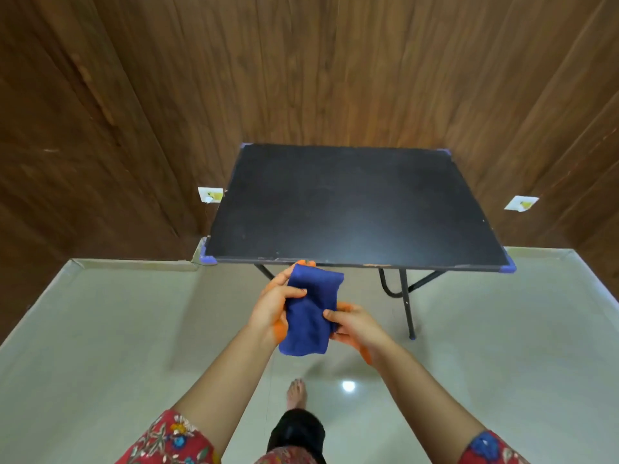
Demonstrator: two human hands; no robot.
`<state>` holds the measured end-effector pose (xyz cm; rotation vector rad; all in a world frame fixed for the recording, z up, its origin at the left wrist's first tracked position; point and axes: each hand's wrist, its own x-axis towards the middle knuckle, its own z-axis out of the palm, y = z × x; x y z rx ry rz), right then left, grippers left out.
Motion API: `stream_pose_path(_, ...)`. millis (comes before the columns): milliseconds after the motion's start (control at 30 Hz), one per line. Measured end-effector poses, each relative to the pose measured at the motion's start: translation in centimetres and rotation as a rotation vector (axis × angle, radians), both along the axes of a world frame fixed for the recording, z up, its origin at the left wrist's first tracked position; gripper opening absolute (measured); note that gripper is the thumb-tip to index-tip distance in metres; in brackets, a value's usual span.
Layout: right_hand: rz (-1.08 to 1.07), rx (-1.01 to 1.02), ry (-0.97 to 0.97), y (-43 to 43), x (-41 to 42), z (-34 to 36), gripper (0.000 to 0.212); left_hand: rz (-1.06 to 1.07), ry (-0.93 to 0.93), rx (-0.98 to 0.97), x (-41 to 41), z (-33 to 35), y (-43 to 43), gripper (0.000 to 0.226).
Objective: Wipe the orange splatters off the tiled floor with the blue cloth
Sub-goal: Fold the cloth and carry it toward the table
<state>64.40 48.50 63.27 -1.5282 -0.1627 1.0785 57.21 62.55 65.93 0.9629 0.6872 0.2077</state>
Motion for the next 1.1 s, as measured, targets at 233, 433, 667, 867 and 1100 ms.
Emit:
stream_pose_path(233,0.045,-0.031,-0.081,6.8,11.6,0.6,0.025,0.015,-0.095,-0.167,10.5,-0.6,8.1,0.054)
stream_pose_path(433,-0.147,-0.047,0.02,12.3,18.0,-0.8,0.024,0.069,0.097,-0.138,17.1,-1.7,14.0,0.046)
stream_pose_path(667,-0.306,-0.059,0.096,18.8,23.9,-2.6,0.016,0.064,0.305,-0.066,19.5,-3.4,19.4,0.04)
stream_pose_path(867,-0.3,-0.396,-0.049,21.0,26.5,-7.1,0.02,0.077,0.375,-0.033,20.6,-4.3,20.9,0.038)
stream_pose_path(1100,-0.237,-0.479,-0.17,19.8,26.7,-8.3,0.006,0.047,0.367,0.014,20.6,-4.0,20.3,0.037)
